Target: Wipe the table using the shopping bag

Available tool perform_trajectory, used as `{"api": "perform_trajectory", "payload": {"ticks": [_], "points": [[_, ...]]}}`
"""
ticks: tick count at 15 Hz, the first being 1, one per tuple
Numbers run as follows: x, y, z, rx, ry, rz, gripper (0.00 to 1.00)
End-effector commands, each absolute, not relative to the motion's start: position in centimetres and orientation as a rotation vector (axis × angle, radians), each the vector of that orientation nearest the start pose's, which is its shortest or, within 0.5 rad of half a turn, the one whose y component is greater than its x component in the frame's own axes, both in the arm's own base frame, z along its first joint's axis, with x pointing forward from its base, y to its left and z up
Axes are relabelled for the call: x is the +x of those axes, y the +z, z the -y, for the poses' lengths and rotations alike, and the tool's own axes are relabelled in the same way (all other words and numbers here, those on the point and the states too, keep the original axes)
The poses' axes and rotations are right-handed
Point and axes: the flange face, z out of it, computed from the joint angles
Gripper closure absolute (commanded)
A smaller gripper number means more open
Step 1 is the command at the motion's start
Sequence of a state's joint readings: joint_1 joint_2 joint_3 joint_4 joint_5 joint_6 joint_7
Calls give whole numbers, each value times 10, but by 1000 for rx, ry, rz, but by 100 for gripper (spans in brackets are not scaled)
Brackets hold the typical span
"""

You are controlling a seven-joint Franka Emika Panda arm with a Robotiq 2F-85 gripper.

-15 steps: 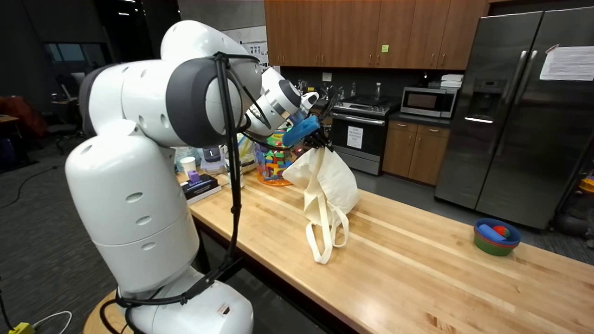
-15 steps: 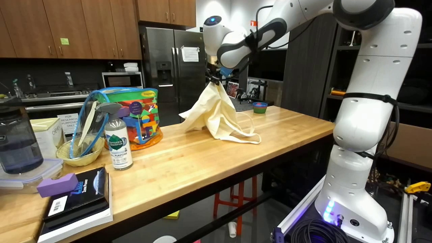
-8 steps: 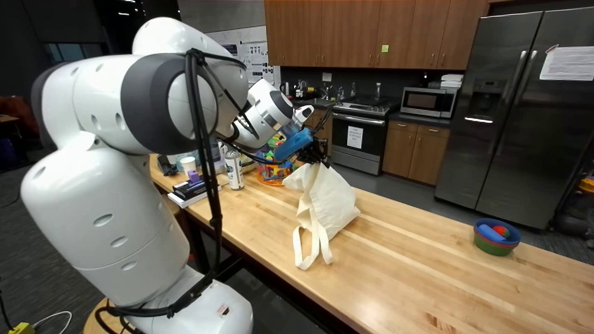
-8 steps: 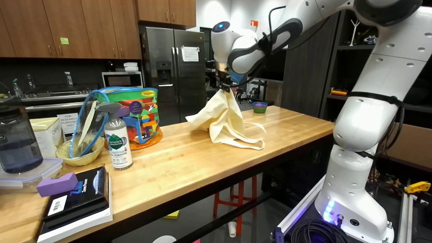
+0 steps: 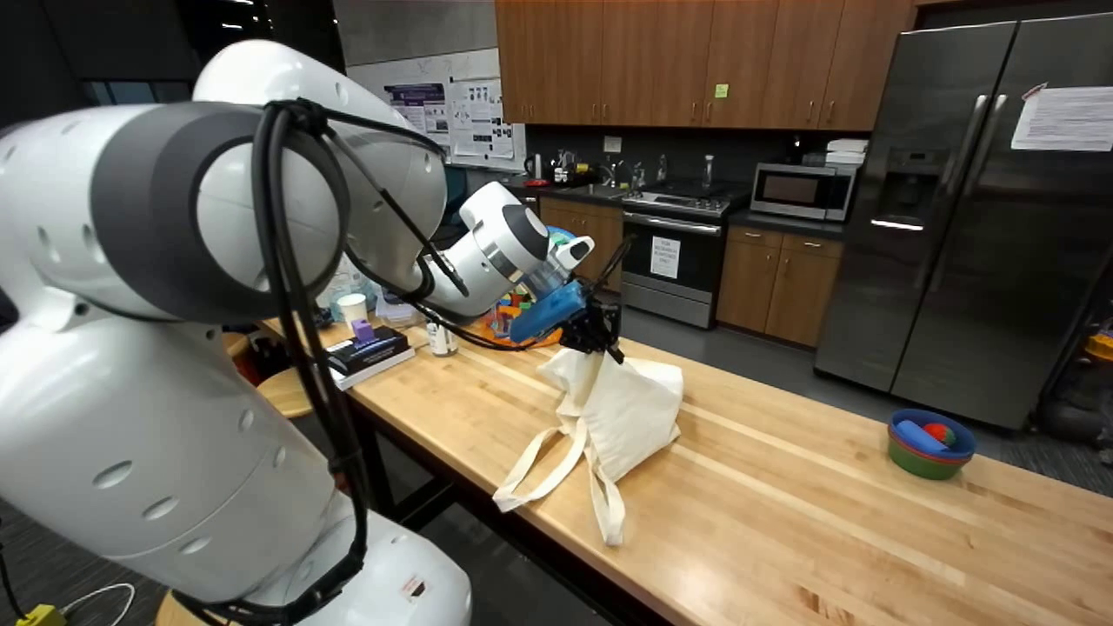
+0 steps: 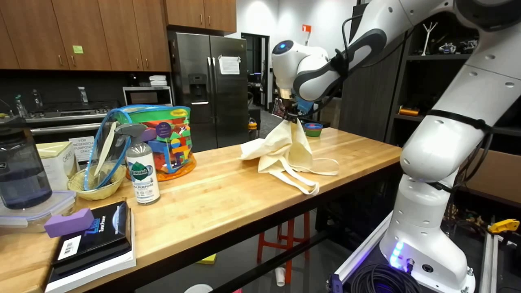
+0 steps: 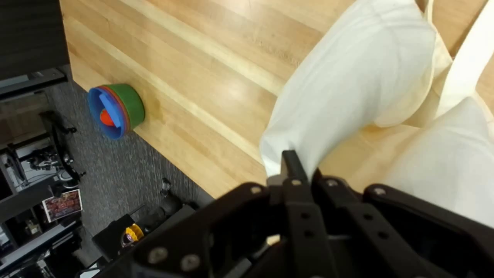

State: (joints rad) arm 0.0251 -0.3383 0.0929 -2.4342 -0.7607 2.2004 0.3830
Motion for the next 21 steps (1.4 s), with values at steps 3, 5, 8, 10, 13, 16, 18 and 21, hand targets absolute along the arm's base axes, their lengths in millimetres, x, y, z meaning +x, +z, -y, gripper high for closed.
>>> {"api": "perform_trajectory", "payload": {"ticks": [3,5,8,10,13,16,18,21], "points": [[408,432,5,2491,239,-129,100],[396,428,18,2491,218,-92,100],[381,425,36,2490,186,-35,100],[374,424,50,2490,163,9,100],[367,420,73,2485,123,76,100],[368,417,94,2481,99,124,100],[372,416,101,2474,92,129,100],[389,422,98,2467,99,103,100]]}}
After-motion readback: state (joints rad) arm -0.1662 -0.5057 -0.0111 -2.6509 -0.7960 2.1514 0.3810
